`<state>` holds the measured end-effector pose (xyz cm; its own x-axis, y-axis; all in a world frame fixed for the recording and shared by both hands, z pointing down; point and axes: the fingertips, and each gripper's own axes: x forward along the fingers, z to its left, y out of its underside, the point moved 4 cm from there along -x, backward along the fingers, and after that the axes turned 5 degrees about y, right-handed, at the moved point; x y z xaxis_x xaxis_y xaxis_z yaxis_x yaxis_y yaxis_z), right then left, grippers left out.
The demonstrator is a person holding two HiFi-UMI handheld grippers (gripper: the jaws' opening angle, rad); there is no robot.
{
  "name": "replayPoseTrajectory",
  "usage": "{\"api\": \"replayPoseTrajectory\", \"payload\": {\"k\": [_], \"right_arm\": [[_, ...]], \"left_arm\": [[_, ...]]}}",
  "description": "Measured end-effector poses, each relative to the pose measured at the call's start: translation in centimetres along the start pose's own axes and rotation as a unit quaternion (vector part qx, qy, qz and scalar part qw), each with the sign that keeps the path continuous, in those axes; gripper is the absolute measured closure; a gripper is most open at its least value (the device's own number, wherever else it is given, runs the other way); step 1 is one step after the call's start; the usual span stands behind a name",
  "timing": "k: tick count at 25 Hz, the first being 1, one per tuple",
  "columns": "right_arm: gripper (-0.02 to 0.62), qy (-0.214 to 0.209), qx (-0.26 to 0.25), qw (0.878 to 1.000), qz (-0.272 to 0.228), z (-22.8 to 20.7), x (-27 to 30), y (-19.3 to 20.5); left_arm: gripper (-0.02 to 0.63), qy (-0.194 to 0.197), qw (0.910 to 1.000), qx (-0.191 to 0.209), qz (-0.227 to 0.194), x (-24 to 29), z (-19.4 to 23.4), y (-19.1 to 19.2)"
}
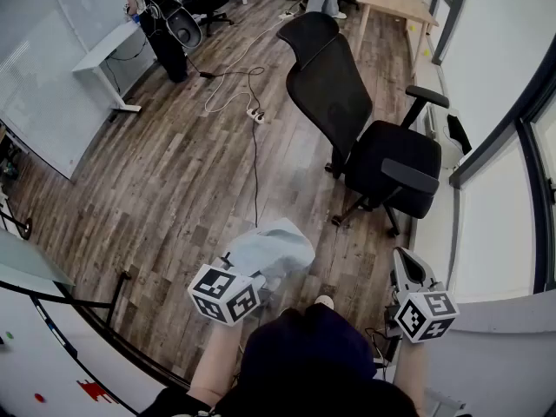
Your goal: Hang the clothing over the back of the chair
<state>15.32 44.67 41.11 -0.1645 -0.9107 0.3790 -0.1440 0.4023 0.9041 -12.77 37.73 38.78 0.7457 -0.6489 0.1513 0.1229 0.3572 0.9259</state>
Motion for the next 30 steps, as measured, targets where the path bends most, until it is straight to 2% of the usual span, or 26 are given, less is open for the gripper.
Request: {"api": "replayPoseTrajectory", "payload": {"k": [11,23,30], "right_arm": [[0.594,0.005,-0.004,1.000,0.003,1.7,0.6,0.0],[0.594,0.003,-0.006,1.000,0.005,5.4,0.9,0.6],[0.594,0.002,-0.005,1.000,0.015,4.9,3.3,0.6]], "left_arm": [[0.589,-0.005,1.0000,-0.006,-0.001,-1.5,1.5,0.1],[0.589,0.015,0.9997,-0.018,0.004,-3.9,2.9,1.0],[0.589,0.009,0.9996,-0.023,0.013,-2.5,4.5,1.0]]}}
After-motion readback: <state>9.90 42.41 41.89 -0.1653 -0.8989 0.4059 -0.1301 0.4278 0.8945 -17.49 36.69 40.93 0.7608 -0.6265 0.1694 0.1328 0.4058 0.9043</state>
